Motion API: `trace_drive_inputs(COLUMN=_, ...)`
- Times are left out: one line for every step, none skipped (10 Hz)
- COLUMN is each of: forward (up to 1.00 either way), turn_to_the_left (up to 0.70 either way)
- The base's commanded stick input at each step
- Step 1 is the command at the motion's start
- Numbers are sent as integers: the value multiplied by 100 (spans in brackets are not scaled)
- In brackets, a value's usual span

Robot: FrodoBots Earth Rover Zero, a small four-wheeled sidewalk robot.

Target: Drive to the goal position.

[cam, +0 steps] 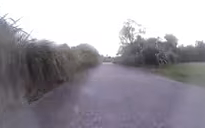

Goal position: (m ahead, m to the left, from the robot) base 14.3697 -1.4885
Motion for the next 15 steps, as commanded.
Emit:
trace_drive_inputs(forward=85, turn_to_the_left=-34)
trace_drive_inputs(forward=85, turn_to_the_left=-34)
trace_drive_inputs(forward=85, turn_to_the_left=-34)
trace_drive_inputs(forward=85, turn_to_the_left=-34)
trace_drive_inputs(forward=85, turn_to_the_left=-34)
trace_drive_inputs(forward=85, turn_to_the_left=-34)
trace_drive_inputs(forward=85, turn_to_the_left=-31)
trace_drive_inputs(forward=85, turn_to_the_left=-29)
trace_drive_inputs(forward=85, turn_to_the_left=-25)
trace_drive_inputs(forward=85, turn_to_the_left=-15)
trace_drive_inputs(forward=85, turn_to_the_left=-6)
trace_drive_inputs(forward=85, turn_to_the_left=0)
trace_drive_inputs(forward=85, turn_to_the_left=0)
trace_drive_inputs(forward=85, turn_to_the_left=0)
trace_drive_inputs(forward=85, turn_to_the_left=0)
